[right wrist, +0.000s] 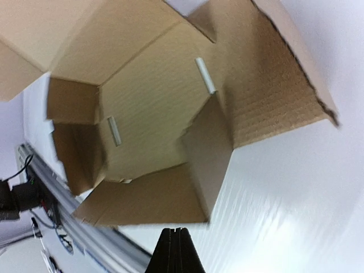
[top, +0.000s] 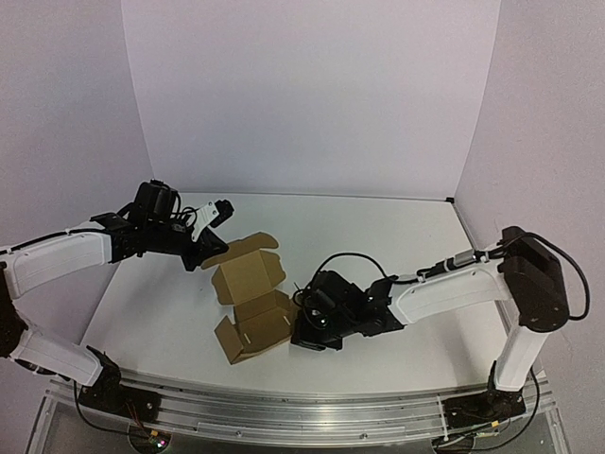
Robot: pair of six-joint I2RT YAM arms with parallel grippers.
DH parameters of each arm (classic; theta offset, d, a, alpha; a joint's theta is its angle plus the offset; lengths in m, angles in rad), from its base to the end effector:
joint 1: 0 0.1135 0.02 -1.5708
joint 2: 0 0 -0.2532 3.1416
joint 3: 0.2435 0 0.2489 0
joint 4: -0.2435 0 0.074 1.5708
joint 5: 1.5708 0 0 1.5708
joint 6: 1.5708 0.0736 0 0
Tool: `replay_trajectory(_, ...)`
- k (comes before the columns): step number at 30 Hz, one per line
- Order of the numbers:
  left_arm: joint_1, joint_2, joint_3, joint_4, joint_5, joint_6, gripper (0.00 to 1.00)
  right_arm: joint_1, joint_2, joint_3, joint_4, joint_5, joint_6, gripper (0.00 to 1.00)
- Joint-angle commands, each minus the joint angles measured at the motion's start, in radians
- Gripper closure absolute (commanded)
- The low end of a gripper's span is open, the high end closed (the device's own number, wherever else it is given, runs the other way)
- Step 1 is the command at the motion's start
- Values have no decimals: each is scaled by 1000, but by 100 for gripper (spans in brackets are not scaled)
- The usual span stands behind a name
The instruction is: Fold the paper box
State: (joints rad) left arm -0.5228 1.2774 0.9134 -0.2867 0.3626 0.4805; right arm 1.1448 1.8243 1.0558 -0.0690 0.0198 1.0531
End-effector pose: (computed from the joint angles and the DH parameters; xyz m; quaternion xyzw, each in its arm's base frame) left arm 0.2534 -0.1762 0.2395 0.4940 0.7343 -0.1708 0.4332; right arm 0.1657 0.3615 0.1242 -0.0392 0.9327 0.3151 0.1712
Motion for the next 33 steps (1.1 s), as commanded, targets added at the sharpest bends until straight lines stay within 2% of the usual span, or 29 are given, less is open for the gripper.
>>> replay_trajectory(1, -3, -15, -10, 28, 20, 12, 100, -20, -188, -29, -44, -30, -163, 96)
replay_trajectory(5, -5, -24, -19, 34, 38, 12, 100, -123, -289, -33, -110, -35, -226, 88)
replay_trajectory(8, -6, -30, -21, 36, 46, 19, 100, -245, -296, -47, -163, -31, -201, 71)
replay_trajectory(11, -9, -41, -22, 43, 47, 32, 100, -362, -207, -33, -168, -138, -181, 59)
replay_trajectory(19, -60, -108, -84, 104, 36, 117, 100, -405, 59, 81, -118, -396, -228, 50)
replay_trajectory(24, -109, -169, -157, 159, 22, 202, 100, -407, 81, -12, 86, -494, -127, 47)
replay_trajectory(29, -124, -183, -169, 159, 9, 214, 100, -405, 110, -150, 464, -598, 63, 48)
replay_trajectory(33, -125, -173, -156, 159, -3, 197, 100, -398, 101, -191, 550, -642, 108, 52)
